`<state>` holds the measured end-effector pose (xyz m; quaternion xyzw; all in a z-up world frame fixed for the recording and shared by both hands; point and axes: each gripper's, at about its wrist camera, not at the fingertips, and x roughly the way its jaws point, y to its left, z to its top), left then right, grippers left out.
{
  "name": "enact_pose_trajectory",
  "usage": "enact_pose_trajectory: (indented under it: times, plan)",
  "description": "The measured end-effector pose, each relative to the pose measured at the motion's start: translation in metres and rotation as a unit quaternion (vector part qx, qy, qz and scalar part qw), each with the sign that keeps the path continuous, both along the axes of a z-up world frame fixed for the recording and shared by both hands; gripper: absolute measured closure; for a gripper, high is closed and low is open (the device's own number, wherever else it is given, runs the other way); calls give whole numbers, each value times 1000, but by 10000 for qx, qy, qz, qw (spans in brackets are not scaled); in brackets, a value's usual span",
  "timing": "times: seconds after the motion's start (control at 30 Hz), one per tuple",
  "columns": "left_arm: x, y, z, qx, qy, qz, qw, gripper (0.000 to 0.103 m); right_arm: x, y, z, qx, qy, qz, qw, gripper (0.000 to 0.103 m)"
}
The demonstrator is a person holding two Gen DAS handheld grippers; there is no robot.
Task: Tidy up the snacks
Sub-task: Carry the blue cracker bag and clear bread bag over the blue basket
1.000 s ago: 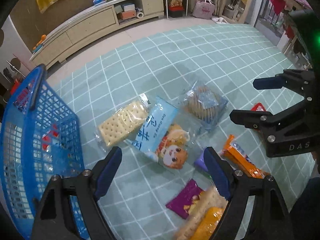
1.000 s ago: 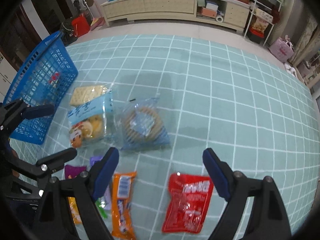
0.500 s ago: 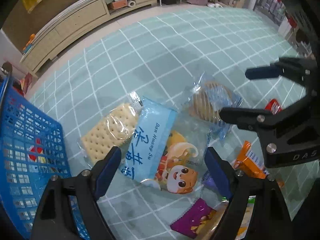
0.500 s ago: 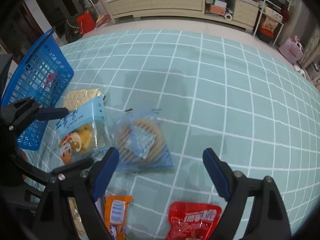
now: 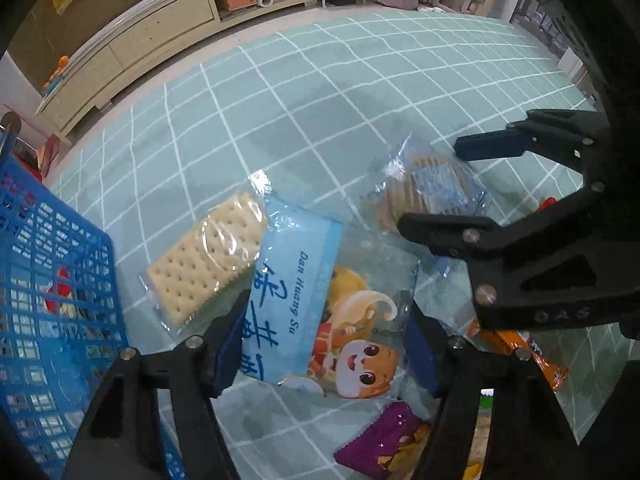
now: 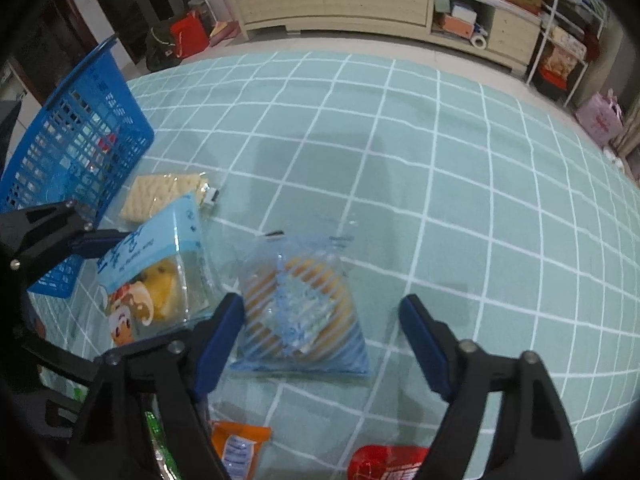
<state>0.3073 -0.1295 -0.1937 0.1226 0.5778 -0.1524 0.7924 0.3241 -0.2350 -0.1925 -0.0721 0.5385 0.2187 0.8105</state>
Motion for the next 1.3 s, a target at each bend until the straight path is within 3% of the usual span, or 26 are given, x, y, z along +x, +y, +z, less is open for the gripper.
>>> enact_pose_trajectory:
  times: [0.03, 0.07, 0.4, 0.7, 1.07, 1.3]
  plan:
    - [-3, 0, 0, 0, -3, -19, 10000, 37, -2, 1, 1, 26, -11, 35, 10000, 44]
    - [-4, -2, 2, 3, -24, -28, 10000, 38, -3, 2, 2, 40, 12, 29, 10000, 45]
    - [-27, 7, 31, -173, -406, 200, 9988, 40, -30, -5, 33, 100, -137, -212, 9996, 47]
    - [-58, 28, 93, -490, -892, 432, 9939, 40, -74, -4, 89, 236, -426, -401, 9980, 47]
    - [-122, 80, 174, -767, -1515, 538, 9840, 39, -127, 30, 154, 565, -862, -477, 9935, 47]
    - [-138, 128, 193, -763, -1725, 811, 9787, 39, -147, 65, 182, 637, -1150, -265, 9910, 47]
